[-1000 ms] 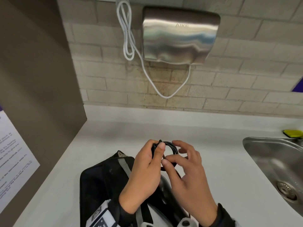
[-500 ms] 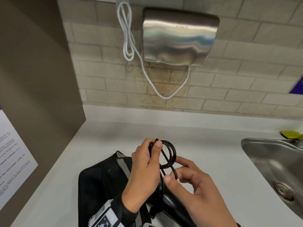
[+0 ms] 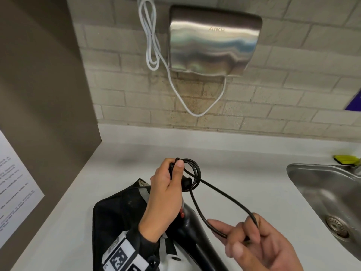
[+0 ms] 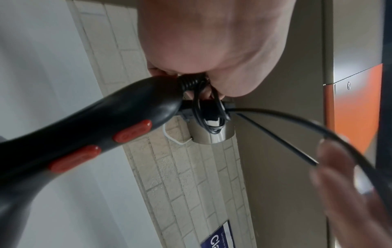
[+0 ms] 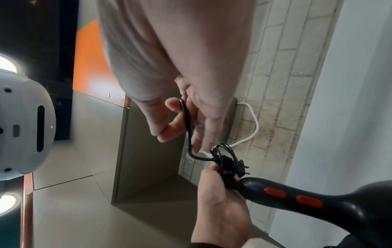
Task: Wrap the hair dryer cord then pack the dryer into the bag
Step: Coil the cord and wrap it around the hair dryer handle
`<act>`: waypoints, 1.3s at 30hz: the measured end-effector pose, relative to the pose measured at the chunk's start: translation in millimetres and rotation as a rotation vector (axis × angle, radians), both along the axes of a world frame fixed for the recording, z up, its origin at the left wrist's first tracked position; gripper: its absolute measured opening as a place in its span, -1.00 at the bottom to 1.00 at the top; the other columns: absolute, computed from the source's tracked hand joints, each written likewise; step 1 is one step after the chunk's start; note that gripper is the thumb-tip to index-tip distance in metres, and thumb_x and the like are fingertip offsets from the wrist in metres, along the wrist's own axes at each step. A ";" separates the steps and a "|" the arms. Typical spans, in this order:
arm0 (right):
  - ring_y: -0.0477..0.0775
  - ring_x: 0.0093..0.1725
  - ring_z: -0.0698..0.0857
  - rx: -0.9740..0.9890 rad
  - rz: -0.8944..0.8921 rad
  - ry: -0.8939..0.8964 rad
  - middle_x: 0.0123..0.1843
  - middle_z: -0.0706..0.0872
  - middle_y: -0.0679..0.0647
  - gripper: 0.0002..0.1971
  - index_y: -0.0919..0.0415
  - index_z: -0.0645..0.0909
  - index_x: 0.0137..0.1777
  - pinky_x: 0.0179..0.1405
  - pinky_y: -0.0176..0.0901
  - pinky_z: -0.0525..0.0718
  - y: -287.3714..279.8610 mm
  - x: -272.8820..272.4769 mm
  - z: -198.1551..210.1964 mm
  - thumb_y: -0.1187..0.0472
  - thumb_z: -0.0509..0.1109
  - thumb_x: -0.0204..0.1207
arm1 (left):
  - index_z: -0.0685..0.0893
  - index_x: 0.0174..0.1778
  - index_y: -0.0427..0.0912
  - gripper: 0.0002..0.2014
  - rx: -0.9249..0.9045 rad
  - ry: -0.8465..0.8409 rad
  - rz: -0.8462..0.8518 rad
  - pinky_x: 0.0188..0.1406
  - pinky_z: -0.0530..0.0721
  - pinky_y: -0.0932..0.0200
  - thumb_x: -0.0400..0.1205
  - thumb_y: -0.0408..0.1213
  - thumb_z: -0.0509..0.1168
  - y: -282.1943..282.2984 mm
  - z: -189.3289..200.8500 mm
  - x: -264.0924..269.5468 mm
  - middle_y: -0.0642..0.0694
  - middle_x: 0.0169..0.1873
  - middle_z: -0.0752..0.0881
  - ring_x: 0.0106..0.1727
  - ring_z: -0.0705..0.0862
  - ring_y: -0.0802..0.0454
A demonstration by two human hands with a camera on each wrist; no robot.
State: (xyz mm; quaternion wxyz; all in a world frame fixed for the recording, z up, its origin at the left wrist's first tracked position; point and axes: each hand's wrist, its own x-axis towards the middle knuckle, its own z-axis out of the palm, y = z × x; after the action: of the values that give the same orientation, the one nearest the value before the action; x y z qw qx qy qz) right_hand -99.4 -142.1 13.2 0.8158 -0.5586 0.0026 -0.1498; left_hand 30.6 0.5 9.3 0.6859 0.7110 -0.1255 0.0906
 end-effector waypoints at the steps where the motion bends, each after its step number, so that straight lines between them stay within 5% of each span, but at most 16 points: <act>1: 0.41 0.01 0.81 0.004 0.038 -0.067 -0.50 0.71 0.29 -0.55 0.00 0.51 -0.44 0.14 0.11 0.74 -0.3 4.1 -1.9 0.07 0.82 0.00 | 0.61 -0.17 0.01 -0.66 0.003 -0.004 -0.002 -0.13 0.64 0.06 0.65 0.17 0.09 -0.3 0.3 -0.4 -0.04 -0.38 0.58 -0.29 0.57 0.10; 4: 0.39 0.09 0.79 0.083 0.193 -0.272 -0.35 0.79 0.16 -0.77 0.00 0.58 -0.20 0.12 0.09 0.74 -1.7 17.6 -3.4 0.19 0.61 0.40 | 0.58 -0.21 -0.04 -0.67 -0.012 -0.004 -0.002 -0.30 0.54 0.36 0.69 0.09 0.10 -2.2 1.8 -3.6 0.06 -0.43 0.54 -0.38 0.51 0.21; 7: 0.43 0.20 0.73 0.224 0.359 -0.355 -0.16 0.83 0.25 -0.89 0.11 0.57 -0.01 0.21 0.10 0.68 0.1 27.8 1.3 0.35 0.35 0.62 | 0.55 -0.22 -0.16 -0.67 -0.055 0.007 -0.009 -0.49 0.48 0.46 0.75 -0.03 0.10 -3.2 4.2 -6.7 0.09 -0.49 0.48 -0.50 0.43 0.21; 13: 0.22 -0.10 0.81 -0.084 0.300 -0.263 -0.37 0.82 0.04 -0.87 0.02 0.55 -0.13 0.03 -0.17 0.70 -5.8 29.3 2.0 0.13 0.48 0.54 | 0.49 -0.30 -0.08 -0.67 -0.135 0.037 0.006 -0.62 0.45 0.47 0.78 -0.12 0.09 0.8 8.5 -6.0 0.18 -0.61 0.50 -0.62 0.44 0.23; 17: 0.38 -0.54 0.51 -0.290 0.124 -0.189 -0.55 0.68 -0.14 -0.69 0.04 0.57 -0.27 -0.46 -0.11 0.46 -28.2 26.7 -3.2 -0.18 0.46 0.47 | 0.60 -0.14 -0.20 -0.68 -0.104 0.069 -0.048 -0.60 0.53 0.43 0.77 -0.07 0.12 5.3 3.1 -4.4 0.02 -0.49 0.57 -0.60 0.52 0.16; 20: 0.12 -0.55 0.46 -0.185 -0.020 -0.149 -0.74 0.37 -0.10 -0.54 0.18 0.58 -0.37 -0.34 -0.11 0.55 -32.2 26.9 -0.9 -0.23 0.53 0.37 | 0.61 -0.11 0.05 -0.74 0.045 -0.033 -0.031 -0.17 0.59 0.44 0.72 0.07 0.10 4.6 -5.4 -2.8 -0.06 -0.22 0.66 -0.22 0.65 0.07; 22: 0.07 -0.55 0.45 -0.078 -0.028 -0.136 -0.74 0.32 -0.09 -0.54 0.23 0.60 -0.36 -0.29 -0.02 0.68 -27.8 26.9 4.9 -0.19 0.57 0.33 | 0.56 -0.09 0.14 -0.77 0.122 -0.076 0.018 -0.02 0.48 0.54 0.68 0.11 0.07 5.3 -5.7 -3.5 0.03 -0.09 0.57 -0.06 0.61 0.21; 27: 0.06 -0.55 0.48 0.087 0.086 -0.105 -0.74 0.15 0.02 -0.55 0.27 0.62 -0.32 -0.45 0.03 0.70 -10.9 20.1 22.8 -0.13 0.63 0.27 | 0.59 -0.06 -0.06 -0.74 0.022 -0.095 -0.002 -0.18 0.63 0.33 0.73 0.00 0.09 3.4 -5.0 -5.2 -0.04 -0.29 0.74 -0.23 0.72 0.09; 30: 0.04 -0.61 0.39 0.167 0.051 -0.080 -0.76 0.27 -0.10 -0.57 0.24 0.62 -0.33 -0.56 -0.13 0.58 -13.7 24.6 27.1 -0.13 0.65 0.22 | 0.58 -0.11 -0.01 -0.76 -0.004 -0.085 -0.027 -0.29 0.58 0.41 0.70 0.02 0.11 3.3 -3.7 -7.1 0.07 -0.42 0.61 -0.37 0.58 0.17; 32: -0.01 -0.61 0.31 0.221 0.005 -0.040 -0.74 0.28 -0.12 -0.63 0.21 0.60 -0.34 -0.60 -0.22 0.49 -22.6 30.4 25.7 -0.09 0.59 0.29 | 0.59 -0.13 0.00 -0.78 -0.043 -0.058 -0.083 -0.29 0.59 0.40 0.70 0.00 0.14 3.6 -2.0 -8.2 0.13 -0.43 0.63 -0.38 0.58 0.17; 36: -0.06 -0.60 0.20 0.298 -0.028 0.046 -0.70 0.22 -0.11 -0.70 0.20 0.56 -0.33 -0.65 -0.27 0.36 -36.8 46.4 14.2 -0.03 0.34 0.46 | 0.66 -0.16 -0.03 -0.76 -0.210 0.094 -0.230 -0.24 0.56 0.05 0.73 -0.01 0.23 5.4 1.4 -6.8 0.04 -0.41 0.65 -0.36 0.58 0.00; 39: -0.07 -0.58 0.18 0.276 -0.016 0.093 -0.63 0.21 -0.09 -0.70 0.21 0.58 -0.30 -0.66 -0.28 0.32 -45.2 63.7 -2.1 -0.03 0.36 0.49 | 0.64 -0.19 -0.08 -0.75 -0.281 0.161 -0.313 -0.19 0.52 0.16 0.71 -0.02 0.26 6.9 5.2 -6.2 0.04 -0.50 0.52 -0.36 0.53 0.05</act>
State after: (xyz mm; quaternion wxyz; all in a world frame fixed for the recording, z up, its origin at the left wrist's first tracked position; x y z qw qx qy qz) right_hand -35.7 -187.3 11.0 0.8826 -0.4476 0.0654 -0.1283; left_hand 24.5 7.4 14.5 0.7916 0.5854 -0.1653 -0.0574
